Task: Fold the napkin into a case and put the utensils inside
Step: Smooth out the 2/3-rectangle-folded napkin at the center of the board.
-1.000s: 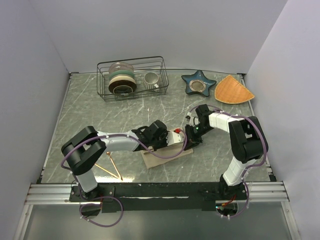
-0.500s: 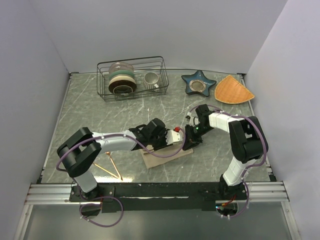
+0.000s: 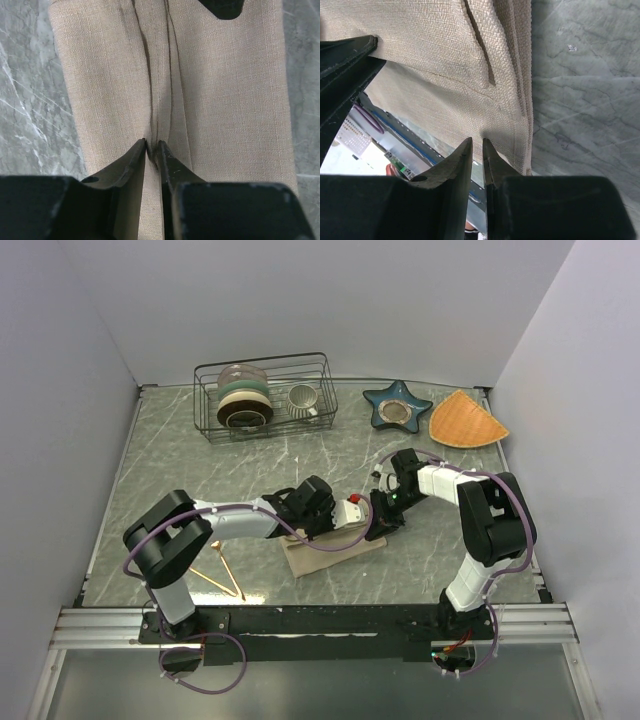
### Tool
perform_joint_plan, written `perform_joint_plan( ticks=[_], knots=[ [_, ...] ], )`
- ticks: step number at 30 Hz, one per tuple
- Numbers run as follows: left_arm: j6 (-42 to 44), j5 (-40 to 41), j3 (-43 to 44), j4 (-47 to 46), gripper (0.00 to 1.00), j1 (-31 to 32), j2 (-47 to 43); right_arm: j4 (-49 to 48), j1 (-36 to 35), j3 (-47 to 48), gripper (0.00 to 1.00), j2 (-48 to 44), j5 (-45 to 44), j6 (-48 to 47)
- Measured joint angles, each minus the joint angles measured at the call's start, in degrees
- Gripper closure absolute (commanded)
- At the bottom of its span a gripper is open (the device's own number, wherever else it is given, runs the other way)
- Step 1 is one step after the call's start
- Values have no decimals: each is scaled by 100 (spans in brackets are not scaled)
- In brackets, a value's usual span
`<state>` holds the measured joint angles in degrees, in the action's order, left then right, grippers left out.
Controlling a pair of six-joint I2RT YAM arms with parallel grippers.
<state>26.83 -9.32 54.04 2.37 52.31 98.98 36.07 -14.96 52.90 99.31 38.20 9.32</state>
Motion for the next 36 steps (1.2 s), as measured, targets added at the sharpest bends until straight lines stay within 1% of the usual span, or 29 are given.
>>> perform_joint_plan(
  ticks=[4, 6, 7, 12, 17, 20, 24, 30, 31, 32, 33, 34, 36],
  knots=[
    [7, -85, 0, 13, 72, -15, -26, -2, 0, 0, 78, 17, 0, 2],
    [7, -151, 0, 39, 65, -17, -74, -2, 0, 0, 78, 33, 0, 2],
    [7, -195, 0, 55, 65, -17, -114, -2, 0, 0, 78, 39, 0, 0],
    [11, -295, 0, 59, 72, -15, -210, -2, 0, 0, 78, 44, 0, 0],
    [44, -289, 0, 85, 68, -17, -208, -4, 0, 0, 78, 44, 2, 0],
    [50, -289, 0, 92, 74, -17, -186, -2, 0, 0, 78, 44, 9, 2],
    [55, -286, 0, 92, 86, -24, -164, -2, 0, 0, 78, 44, 20, 0],
    [96, -289, 0, 96, 98, -55, -164, -2, 0, 0, 78, 52, 22, 2],
    [98, -291, 0, 101, 97, -55, -164, -4, 0, 0, 78, 55, 22, 2],
    [101, -291, 0, 111, 94, -55, -164, -4, 0, 0, 78, 59, 22, 2],
    [101, -291, 0, 118, 84, -55, -164, -4, 0, 0, 78, 61, 22, 2],
    [103, -291, 0, 133, 79, -55, -164, -4, 0, 0, 78, 61, 22, 2],
    [138, -291, 0, 155, 74, -55, -164, -2, 0, 0, 78, 61, 22, 2]
  ],
)
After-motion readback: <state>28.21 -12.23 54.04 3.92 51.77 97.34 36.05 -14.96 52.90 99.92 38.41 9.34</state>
